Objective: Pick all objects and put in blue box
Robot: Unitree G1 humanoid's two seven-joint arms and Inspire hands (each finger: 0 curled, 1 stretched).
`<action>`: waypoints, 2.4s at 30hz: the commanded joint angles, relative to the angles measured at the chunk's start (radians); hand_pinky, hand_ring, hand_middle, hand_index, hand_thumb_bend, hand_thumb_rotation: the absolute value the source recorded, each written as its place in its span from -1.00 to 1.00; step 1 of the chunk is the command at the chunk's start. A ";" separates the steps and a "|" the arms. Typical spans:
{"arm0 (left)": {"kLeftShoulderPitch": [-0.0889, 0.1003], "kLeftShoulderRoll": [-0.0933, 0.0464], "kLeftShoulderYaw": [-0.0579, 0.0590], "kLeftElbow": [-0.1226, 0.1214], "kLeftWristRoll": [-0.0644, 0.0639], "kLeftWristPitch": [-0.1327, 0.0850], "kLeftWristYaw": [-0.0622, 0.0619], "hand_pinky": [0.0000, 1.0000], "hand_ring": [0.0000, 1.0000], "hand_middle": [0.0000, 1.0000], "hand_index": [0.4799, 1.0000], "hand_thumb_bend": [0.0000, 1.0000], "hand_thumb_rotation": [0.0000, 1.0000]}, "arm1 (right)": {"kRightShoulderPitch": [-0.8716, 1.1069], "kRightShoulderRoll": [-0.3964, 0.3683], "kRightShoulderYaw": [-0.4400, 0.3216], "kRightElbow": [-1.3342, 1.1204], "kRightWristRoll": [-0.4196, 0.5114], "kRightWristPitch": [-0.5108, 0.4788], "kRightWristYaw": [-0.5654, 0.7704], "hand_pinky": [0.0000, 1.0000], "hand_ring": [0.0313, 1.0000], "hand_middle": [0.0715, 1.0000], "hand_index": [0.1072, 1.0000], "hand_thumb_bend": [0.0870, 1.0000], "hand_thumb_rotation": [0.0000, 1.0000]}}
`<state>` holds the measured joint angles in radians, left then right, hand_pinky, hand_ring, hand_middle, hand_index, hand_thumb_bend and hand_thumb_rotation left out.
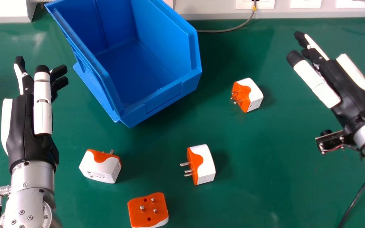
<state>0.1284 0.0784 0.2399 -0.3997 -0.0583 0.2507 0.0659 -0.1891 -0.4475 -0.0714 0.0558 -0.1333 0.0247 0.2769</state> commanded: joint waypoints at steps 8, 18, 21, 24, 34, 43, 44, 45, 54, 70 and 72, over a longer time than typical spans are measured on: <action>-0.010 0.009 -0.010 -0.005 0.032 -0.019 0.005 0.99 0.73 0.70 1.00 -0.51 1.00 | -0.109 -0.079 0.070 0.061 -0.080 -0.038 0.051 0.91 0.99 1.00 0.99 0.04 0.32; -0.002 0.014 -0.019 -0.011 0.047 -0.019 0.004 0.98 0.71 0.69 1.00 -0.55 1.00 | -0.265 -0.126 0.169 0.185 -0.211 -0.039 0.083 0.99 1.00 1.00 1.00 0.13 0.00; -0.004 0.015 -0.021 -0.009 0.050 -0.020 0.005 0.97 0.71 0.69 1.00 -0.56 1.00 | -0.304 -0.136 0.204 0.220 -0.255 -0.059 0.092 0.96 1.00 1.00 1.00 0.12 -0.09; -0.006 0.014 -0.019 -0.004 0.048 -0.022 0.005 0.97 0.71 0.69 1.00 -0.56 1.00 | -0.332 -0.146 0.232 0.237 -0.284 -0.049 0.122 0.95 1.00 1.00 1.00 0.11 -0.14; -0.003 0.010 -0.014 -0.017 0.035 -0.013 0.000 0.97 0.71 0.69 1.00 -0.55 1.00 | -0.442 -0.177 0.325 0.332 -0.361 -0.095 0.217 0.93 1.00 1.00 1.00 0.15 -0.23; -0.007 0.016 -0.010 -0.013 0.034 -0.015 -0.005 1.00 0.73 0.70 1.00 -0.55 1.00 | -0.545 -0.178 0.422 0.425 -0.486 -0.133 0.224 0.96 1.00 1.00 0.99 0.25 -0.38; -0.005 0.016 -0.010 -0.016 0.034 -0.014 -0.006 1.00 0.73 0.70 1.00 -0.55 1.00 | -0.558 -0.177 0.433 0.445 -0.497 -0.149 0.218 0.96 1.00 1.00 0.99 0.25 -0.38; -0.004 0.016 -0.010 -0.019 0.033 -0.013 -0.006 1.00 0.73 0.70 1.00 -0.55 1.00 | -0.566 -0.176 0.438 0.459 -0.503 -0.161 0.213 0.96 1.00 1.00 0.99 0.25 -0.40; -0.001 0.020 -0.006 -0.010 0.034 -0.024 -0.013 1.00 0.73 0.71 1.00 -0.55 1.00 | -0.648 -0.158 0.519 0.618 -0.609 -0.269 0.116 0.94 1.00 1.00 0.97 0.25 -0.52; 0.010 0.012 -0.014 -0.029 0.047 -0.018 -0.013 1.00 0.72 0.71 1.00 -0.54 1.00 | -0.792 -0.090 0.675 0.874 -0.792 -0.349 -0.091 0.93 0.99 1.00 0.90 0.24 -0.59; 0.012 0.012 -0.016 -0.030 0.048 -0.020 -0.012 1.00 0.72 0.70 1.00 -0.54 1.00 | -0.806 -0.079 0.691 0.899 -0.804 -0.349 -0.108 0.94 0.99 1.00 0.90 0.24 -0.60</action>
<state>0.1395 0.0889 0.2257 -0.4025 -0.0185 0.2491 0.0495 -0.9419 -0.5283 0.6118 0.9416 -0.9244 -0.3209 0.1966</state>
